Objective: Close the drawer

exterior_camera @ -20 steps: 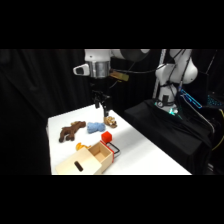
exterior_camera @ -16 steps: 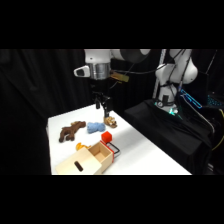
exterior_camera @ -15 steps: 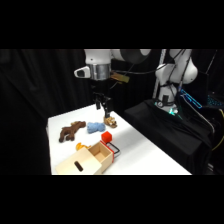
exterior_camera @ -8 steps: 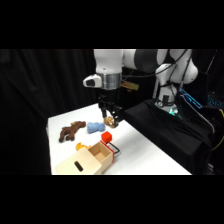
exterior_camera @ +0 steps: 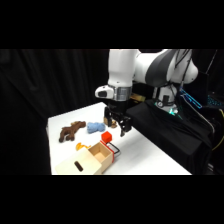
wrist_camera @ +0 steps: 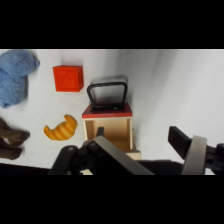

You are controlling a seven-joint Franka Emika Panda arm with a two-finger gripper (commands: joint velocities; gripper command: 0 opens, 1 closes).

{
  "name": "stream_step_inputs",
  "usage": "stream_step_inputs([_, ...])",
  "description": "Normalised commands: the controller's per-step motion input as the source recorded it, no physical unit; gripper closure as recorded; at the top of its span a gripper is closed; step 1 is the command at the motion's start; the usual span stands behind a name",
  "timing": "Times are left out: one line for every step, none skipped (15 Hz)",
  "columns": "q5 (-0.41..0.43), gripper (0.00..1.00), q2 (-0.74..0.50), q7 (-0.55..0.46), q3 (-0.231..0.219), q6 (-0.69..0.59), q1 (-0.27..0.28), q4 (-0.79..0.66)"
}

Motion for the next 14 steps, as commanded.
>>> stream_step_inputs([0.102,0.00,0.03,-0.14,0.021,0.42,0.002,-0.23])
stream_step_inputs([0.101,0.00,0.07,-0.16,0.016,0.41,-0.007,-0.20])
stream_step_inputs([0.109,0.00,0.09,-0.18,0.015,0.40,-0.014,-0.17])
stream_step_inputs([0.075,0.00,0.12,-0.15,0.006,0.39,-0.017,-0.13])
stream_step_inputs([0.056,0.00,0.16,-0.14,-0.004,0.37,-0.024,-0.08])
stream_step_inputs([0.042,0.00,0.20,-0.15,-0.012,0.35,-0.032,-0.03])
stream_step_inputs([0.053,0.00,0.22,-0.15,-0.014,0.33,-0.040,0.01])
stream_step_inputs([0.048,0.00,0.22,-0.14,-0.017,0.30,-0.043,0.04])
stream_step_inputs([0.075,0.00,0.21,-0.16,-0.002,0.27,-0.048,0.06])
stream_step_inputs([0.092,0.00,0.20,-0.19,0.014,0.25,-0.049,0.07])
stream_step_inputs([0.071,0.00,0.19,-0.18,0.017,0.25,-0.040,0.07])
stream_step_inputs([0.082,0.00,0.19,-0.19,0.028,0.25,-0.044,0.08])
stream_step_inputs([0.083,0.00,0.20,-0.21,0.036,0.23,-0.051,0.10])
stream_step_inputs([0.078,0.00,0.23,-0.21,0.034,0.23,-0.063,0.13])
